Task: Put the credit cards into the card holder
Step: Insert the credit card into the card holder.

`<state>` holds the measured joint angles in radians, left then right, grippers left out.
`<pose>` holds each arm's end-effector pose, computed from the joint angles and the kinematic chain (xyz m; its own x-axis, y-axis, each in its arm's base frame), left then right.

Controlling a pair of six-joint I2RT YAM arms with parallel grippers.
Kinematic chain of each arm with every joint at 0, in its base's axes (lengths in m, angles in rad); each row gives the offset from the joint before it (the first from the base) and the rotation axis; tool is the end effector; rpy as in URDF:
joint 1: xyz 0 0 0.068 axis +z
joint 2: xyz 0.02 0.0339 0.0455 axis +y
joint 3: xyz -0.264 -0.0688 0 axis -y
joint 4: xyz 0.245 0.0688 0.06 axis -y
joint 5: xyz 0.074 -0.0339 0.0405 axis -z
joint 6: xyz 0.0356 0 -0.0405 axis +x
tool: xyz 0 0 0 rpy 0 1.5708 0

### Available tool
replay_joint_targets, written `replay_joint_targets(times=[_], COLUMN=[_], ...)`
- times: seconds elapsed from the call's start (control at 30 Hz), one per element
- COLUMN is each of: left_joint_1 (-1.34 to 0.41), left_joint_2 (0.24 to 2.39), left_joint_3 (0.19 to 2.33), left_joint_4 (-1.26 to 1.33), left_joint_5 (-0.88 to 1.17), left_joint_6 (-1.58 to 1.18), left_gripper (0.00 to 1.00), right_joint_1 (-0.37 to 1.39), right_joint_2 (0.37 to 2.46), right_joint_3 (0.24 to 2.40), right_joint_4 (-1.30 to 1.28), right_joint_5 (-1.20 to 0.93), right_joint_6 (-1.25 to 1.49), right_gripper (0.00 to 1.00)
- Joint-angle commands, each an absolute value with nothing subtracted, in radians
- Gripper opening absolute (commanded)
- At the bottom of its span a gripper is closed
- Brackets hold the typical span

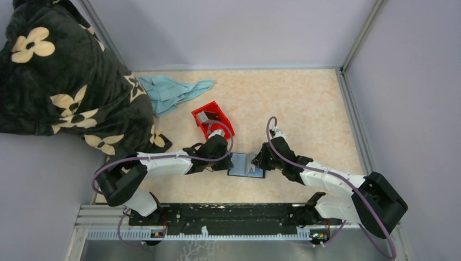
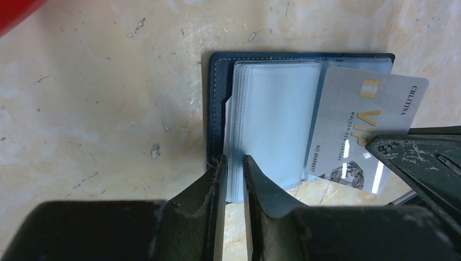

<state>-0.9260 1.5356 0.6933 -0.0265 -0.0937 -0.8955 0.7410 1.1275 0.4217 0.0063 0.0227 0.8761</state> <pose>0.1765 -0.2292 0.1509 -0.8796 -0.1233 -0.4594 0.1165 0.8806 -0.4594 0.1599 0.1452 0.1682 -0.8127 0.2975 -0.5010 -0.0589 0.8136 0.5785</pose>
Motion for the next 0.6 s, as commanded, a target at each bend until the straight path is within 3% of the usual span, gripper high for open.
replay_joint_targets(times=[0.0, 0.57], left_joint_1=[-0.930, -0.930], left_joint_2=[1.555, 1.562], left_joint_3=[0.691, 0.653], left_joint_4=[-0.010, -0.013], left_joint_5=[-0.095, -0.095], left_joint_6=[-0.883, -0.905], left_gripper=[0.24, 0.23], right_joint_1=[0.736, 0.730], right_joint_2=[1.113, 1.101], right_joint_3=[0.404, 0.354], right_joint_4=[0.088, 0.161], right_joint_5=[0.012, -0.033], right_joint_6=[0.897, 0.949], right_gripper=[0.00, 0.00])
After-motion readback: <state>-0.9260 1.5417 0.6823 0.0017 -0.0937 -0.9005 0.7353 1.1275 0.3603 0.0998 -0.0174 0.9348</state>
